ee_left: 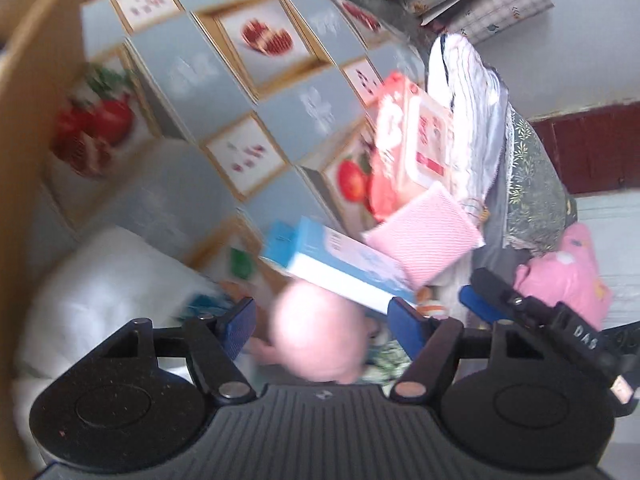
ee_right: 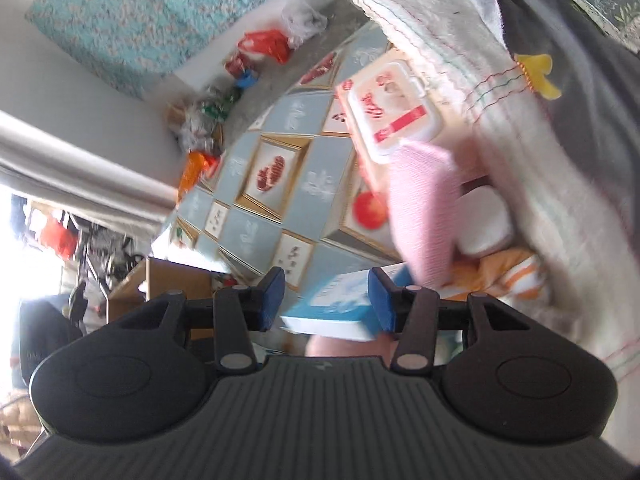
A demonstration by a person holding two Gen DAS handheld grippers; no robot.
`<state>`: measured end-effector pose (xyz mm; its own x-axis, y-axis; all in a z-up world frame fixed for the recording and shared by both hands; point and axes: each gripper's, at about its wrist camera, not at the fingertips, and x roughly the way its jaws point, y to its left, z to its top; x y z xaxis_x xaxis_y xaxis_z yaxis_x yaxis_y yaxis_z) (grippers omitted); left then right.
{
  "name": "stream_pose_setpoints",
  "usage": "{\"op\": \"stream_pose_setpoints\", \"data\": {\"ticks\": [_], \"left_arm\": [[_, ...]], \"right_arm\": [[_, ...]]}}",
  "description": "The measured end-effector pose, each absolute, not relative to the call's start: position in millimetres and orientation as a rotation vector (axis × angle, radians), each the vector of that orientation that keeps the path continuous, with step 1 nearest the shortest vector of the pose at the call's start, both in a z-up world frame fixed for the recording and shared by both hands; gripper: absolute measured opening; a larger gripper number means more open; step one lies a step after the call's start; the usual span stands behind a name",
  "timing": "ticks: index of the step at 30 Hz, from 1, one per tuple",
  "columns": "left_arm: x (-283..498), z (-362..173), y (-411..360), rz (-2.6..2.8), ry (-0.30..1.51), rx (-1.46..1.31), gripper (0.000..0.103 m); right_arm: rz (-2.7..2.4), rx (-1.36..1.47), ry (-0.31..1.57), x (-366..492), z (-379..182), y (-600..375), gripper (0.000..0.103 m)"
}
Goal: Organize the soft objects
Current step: 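Reach the right tool to the small white bandage box and grasp it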
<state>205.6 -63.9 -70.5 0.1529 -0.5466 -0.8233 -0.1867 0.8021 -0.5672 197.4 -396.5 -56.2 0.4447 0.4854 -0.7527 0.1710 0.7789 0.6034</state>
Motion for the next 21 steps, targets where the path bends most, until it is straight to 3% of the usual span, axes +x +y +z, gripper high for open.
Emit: {"op": "stream_pose_setpoints", "data": {"ticks": [8,10,20,21], "left_arm": [[218,-97,-106,-0.277,1.487,-0.811,0.071],[219,-102,-113,-0.264,1.505,-0.818,0.066],[224,-120,-122,-0.177,1.514,-0.932,0.058],[225,-121,-121,-0.165,1.514,-0.938,0.053]], "right_arm": [[0.439,0.486,1.192,237,-72,-403,0.046],[0.447,0.472,1.206,241,-74,-407,0.046],[0.446,0.607,1.282,241,-96,-417,0.044],[0.445,0.618,1.294,239,-98,-416,0.042]]}}
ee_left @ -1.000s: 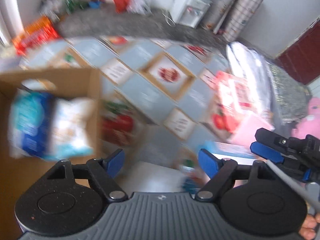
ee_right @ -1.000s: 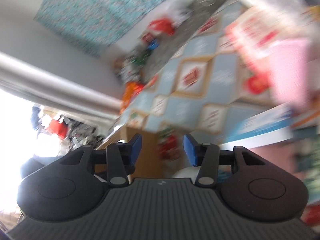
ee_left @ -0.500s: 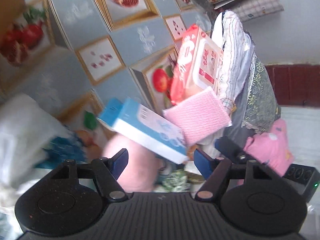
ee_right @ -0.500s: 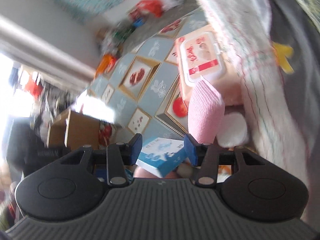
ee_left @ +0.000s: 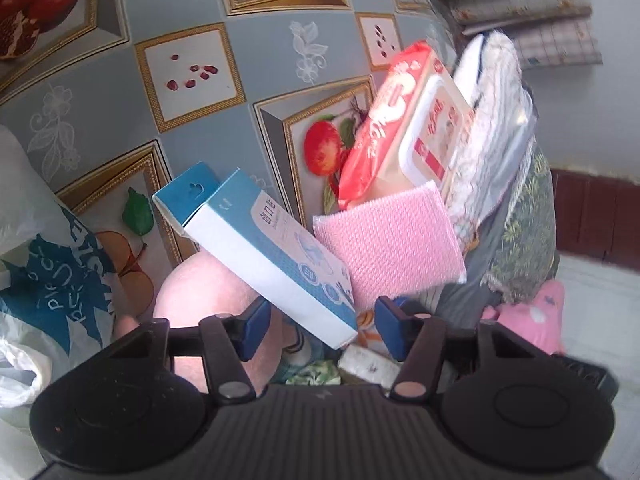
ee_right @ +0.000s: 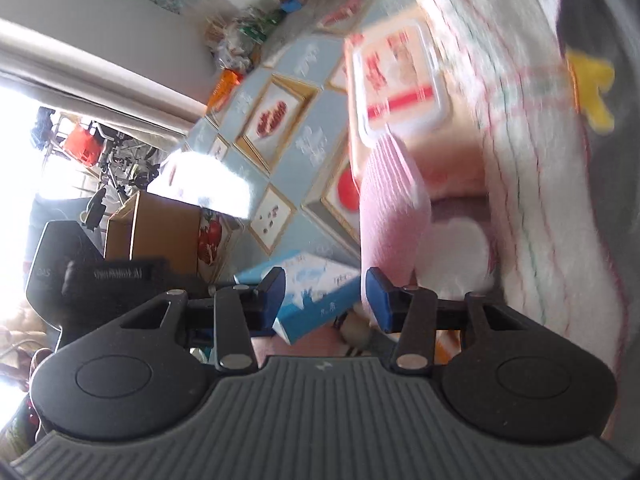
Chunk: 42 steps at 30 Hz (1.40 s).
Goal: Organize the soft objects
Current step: 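Reach the right tool to the small white bandage box and grasp it, then carry the bandage box with the right tool over the cardboard box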
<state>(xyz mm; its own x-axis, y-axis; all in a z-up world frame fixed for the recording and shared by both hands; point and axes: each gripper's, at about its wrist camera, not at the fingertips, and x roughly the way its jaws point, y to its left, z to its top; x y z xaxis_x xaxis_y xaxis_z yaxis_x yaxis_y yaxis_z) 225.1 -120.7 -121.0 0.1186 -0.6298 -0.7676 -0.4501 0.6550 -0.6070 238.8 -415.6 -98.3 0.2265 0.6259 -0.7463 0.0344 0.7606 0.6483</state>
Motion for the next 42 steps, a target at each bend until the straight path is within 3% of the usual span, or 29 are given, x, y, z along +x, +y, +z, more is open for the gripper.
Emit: {"op": "stream_pose_setpoints", "data": {"ticks": [7,12,25,35,39,42], "left_arm": [[226,-129,-115,-0.115,1.518,-0.955,0.026],[220,-117,-109,-0.186,1.526,-0.923,0.021],[200,-101,-93,-0.296,1.565,-0.784,0.022],[200,-105,-85,-0.289,1.552,-0.728,0.018],[203,-100,-92,-0.308,1.530,-0.646,0.024],[206,-98,-96,-0.304,1.516,-0.599,0.035]], "right_arm": [[0.455,0.655,1.298,236,-95,-413,0.039],[0.478,0.651,1.303,242,-87,-410,0.039],[0.441,0.757,1.447,234,-128,-382,0.041],[0.449,0.826,1.446,236,-149,-367,0.053],[0.470,0.777,1.419,234,-139,-361,0.039],[0.479,0.757,1.403,232,-132,-357,0.034]]}}
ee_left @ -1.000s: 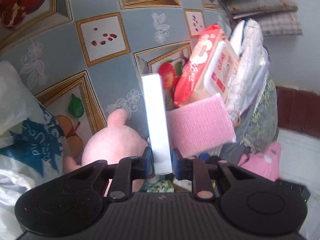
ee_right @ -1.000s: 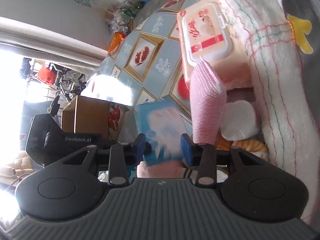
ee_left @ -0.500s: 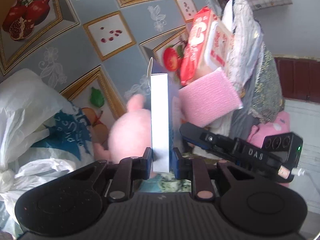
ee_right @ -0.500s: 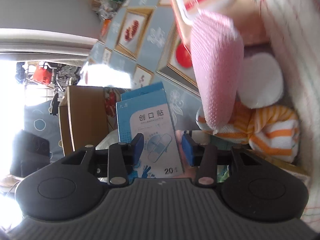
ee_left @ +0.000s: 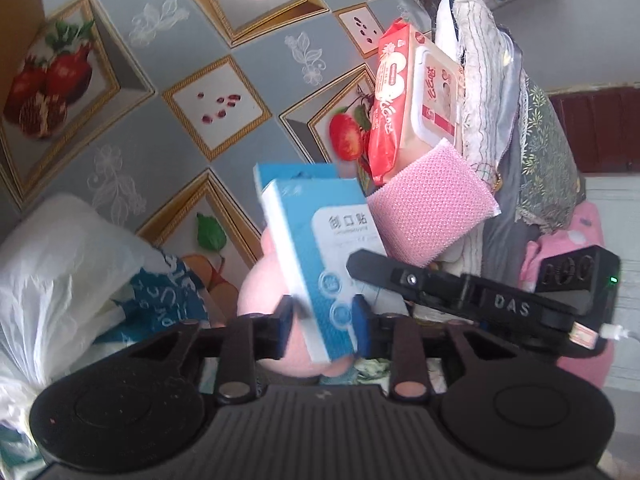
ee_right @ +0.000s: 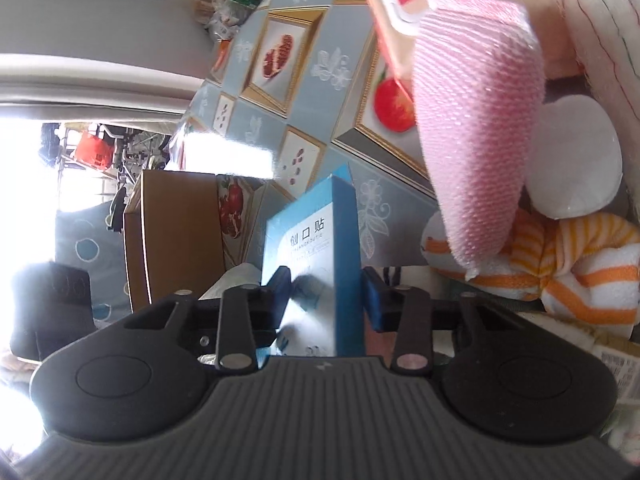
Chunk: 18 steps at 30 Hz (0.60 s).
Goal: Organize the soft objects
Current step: 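Carry the bandage box with the right tool over the cardboard box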
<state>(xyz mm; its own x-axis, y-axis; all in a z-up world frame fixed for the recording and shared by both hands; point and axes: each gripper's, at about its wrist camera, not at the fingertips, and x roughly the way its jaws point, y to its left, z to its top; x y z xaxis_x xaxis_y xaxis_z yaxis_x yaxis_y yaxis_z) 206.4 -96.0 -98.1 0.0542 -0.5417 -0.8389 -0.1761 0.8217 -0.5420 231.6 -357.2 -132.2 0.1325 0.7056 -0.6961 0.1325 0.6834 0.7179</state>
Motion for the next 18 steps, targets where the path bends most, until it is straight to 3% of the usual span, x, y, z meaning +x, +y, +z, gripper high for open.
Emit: {"op": "stream_pose_setpoints", "data": {"ticks": [18], "left_arm": [[174,-74,-80,-0.359,1.458,-0.662,0.038]], "right_arm": [[0.468,0.750,1.345,199,-88,-352,0.030]]}}
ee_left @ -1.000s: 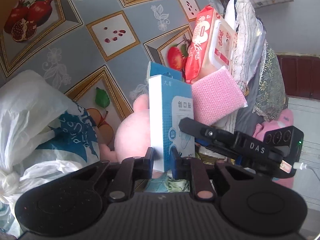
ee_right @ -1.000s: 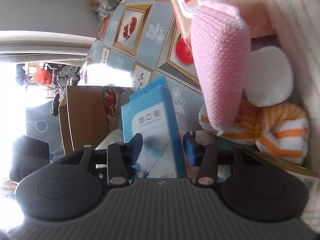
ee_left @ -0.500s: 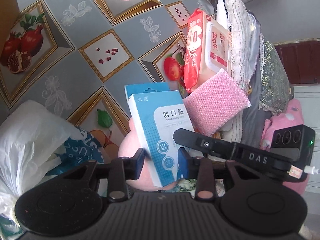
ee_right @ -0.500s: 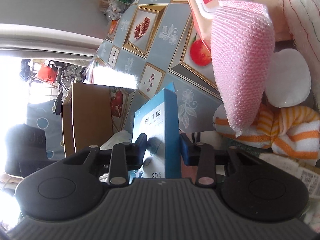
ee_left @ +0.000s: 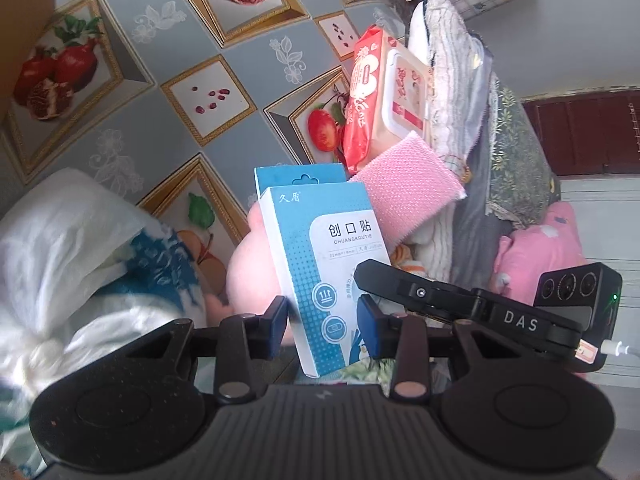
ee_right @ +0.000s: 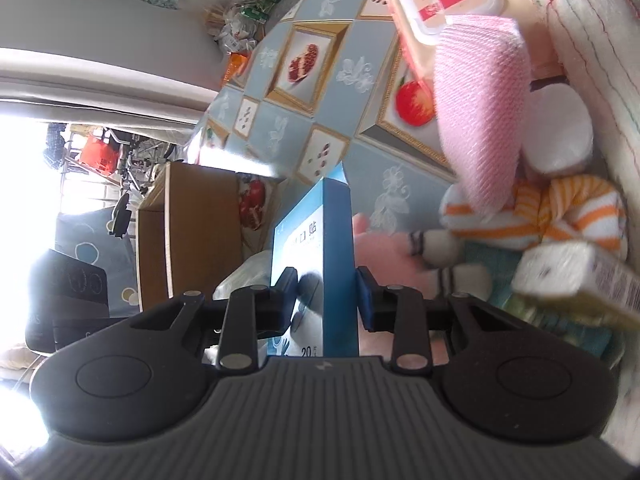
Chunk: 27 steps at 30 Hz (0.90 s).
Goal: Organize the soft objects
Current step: 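Carry the bandage box with the right tool over the cardboard box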
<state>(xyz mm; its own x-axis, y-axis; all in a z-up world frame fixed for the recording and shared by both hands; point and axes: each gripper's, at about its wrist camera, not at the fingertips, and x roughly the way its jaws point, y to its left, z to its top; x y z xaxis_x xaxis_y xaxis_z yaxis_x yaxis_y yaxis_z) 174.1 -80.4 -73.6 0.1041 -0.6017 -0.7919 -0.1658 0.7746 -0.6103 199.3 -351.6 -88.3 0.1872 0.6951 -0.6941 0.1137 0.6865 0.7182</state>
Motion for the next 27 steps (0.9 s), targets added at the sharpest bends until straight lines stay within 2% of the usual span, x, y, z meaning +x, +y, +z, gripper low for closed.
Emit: {"op": "stream_pose_setpoints", "data": {"ticks": [12,20,27], "left_arm": [[132,-25,19,-0.299,1.414,-0.688,0.038],[119,7,129,-0.192,1.320,-0.713,0.038],[130,10,238,-0.066,1.234,-0.695,0.040]], "right_arm": [[0.566,0.781,1.349,173,-46,-254,0.028],[0.699,0.756,1.340,196,-21,-134,0.028],[0.769,0.781,1.338,226,-35,-11,0.027]]}}
